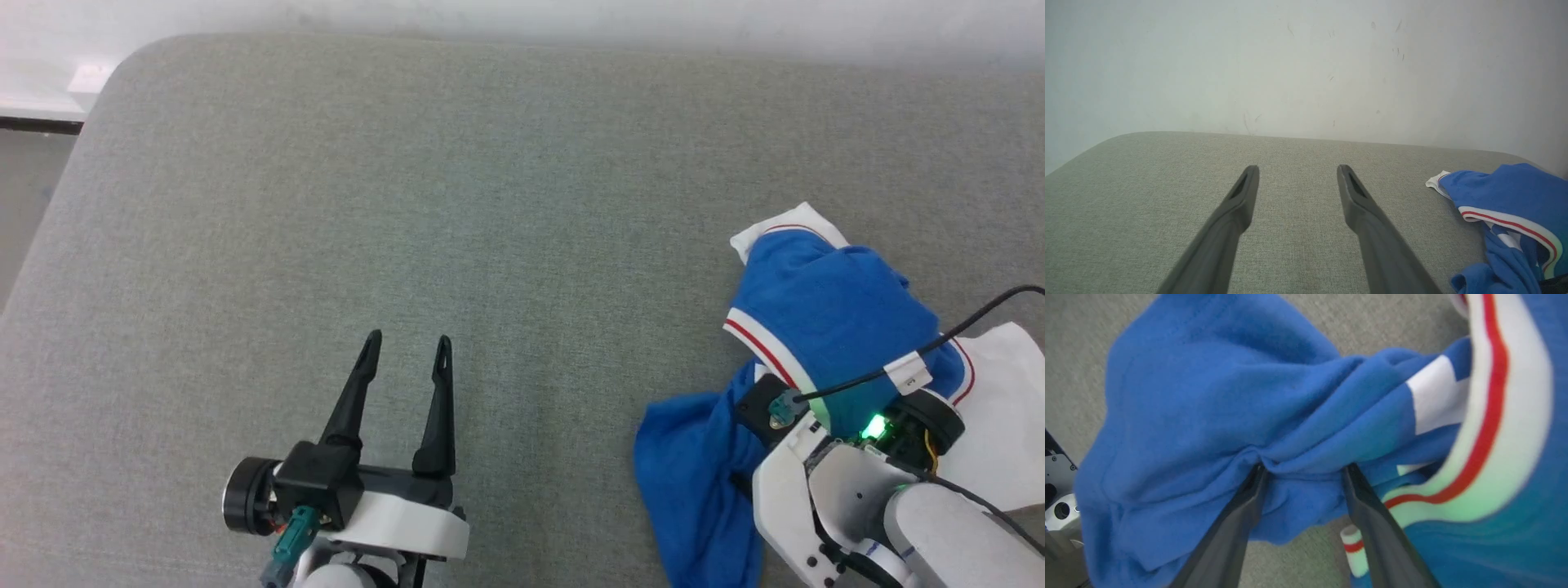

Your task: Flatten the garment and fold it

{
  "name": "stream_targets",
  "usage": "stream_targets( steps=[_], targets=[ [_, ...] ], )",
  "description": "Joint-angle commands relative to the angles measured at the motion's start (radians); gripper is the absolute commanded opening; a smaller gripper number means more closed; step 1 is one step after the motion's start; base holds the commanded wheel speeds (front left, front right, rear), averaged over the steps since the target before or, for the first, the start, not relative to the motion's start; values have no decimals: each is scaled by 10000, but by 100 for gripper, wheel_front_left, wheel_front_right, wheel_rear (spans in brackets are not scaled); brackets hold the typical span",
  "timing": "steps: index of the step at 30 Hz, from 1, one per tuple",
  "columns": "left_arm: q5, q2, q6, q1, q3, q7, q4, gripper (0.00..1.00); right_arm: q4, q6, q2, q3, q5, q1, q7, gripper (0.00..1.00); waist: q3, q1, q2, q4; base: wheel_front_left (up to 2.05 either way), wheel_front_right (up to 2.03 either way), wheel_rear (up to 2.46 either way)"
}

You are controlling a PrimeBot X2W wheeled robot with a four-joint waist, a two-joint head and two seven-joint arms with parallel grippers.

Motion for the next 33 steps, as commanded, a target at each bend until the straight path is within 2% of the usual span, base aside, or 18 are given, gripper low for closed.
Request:
stream_targets(
  steps=[1, 8, 11, 15, 19, 20, 21, 24, 28, 30, 33],
  targets=[
    [-74, -16, 49, -117, -8, -47, 35, 100, 88, -6, 319, 159, 16, 123, -113, 0, 21, 1, 0, 35, 0, 0, 0],
    [-100, -16, 63, -149, 58, -47, 43, 100, -1058, -6, 490, 207, 1251, -401, -911, 0, -92, 1, 0, -184, 0, 0, 0],
    [-120, -16, 52, -152, 41, -47, 49, 100, -1807, -6, 122, 690, 2278, -348, -649, 0, -168, 1, 0, -316, 0, 0, 0],
    [-133, -16, 31, -122, 15, -47, 87, 100, -2599, -6, -855, 1404, 3270, 30, 126, 0, -192, 1, 0, -442, 0, 0, 0],
    [-130, -16, -3, -90, 12, -47, 133, 100, -2706, -6, -1520, 1438, 3493, 419, 306, 0, -175, 1, 0, -560, 0, 0, 0],
    [-123, -16, -13, -89, 12, -47, 150, 100, -2662, -6, -1563, 1411, 3432, 481, 198, 96, -177, 1, 0, -583, 0, 0, 0],
    [-117, -16, -18, -89, 14, -47, 162, 100, -2572, -6, -1506, 1282, 3403, 562, 4, 100, -181, 1, 0, -605, 0, 0, 0],
    [-89, -16, -47, -95, 1, -47, 199, 100, -2477, -6, -1192, 1057, 3049, 584, -792, 100, -235, 1, 0, -640, 0, 0, 0],
    [-35, -16, -91, -44, 20, -47, 229, 100, -2676, -6, -504, 658, 3183, 542, -2198, 100, -373, 1, 0, -702, 0, 0, 0],
    [0, -16, -126, -11, 44, -47, 228, 100, -2815, -6, -148, 96, 3160, 532, -3075, 100, -427, 1, 0, -737, 0, 0, 0],
    [58, -16, -174, 48, 97, -47, 195, 100, -2851, -6, 567, -1471, 2664, 816, -4521, 100, -496, 1, 0, -803, 0, 0, 0]
  ],
)
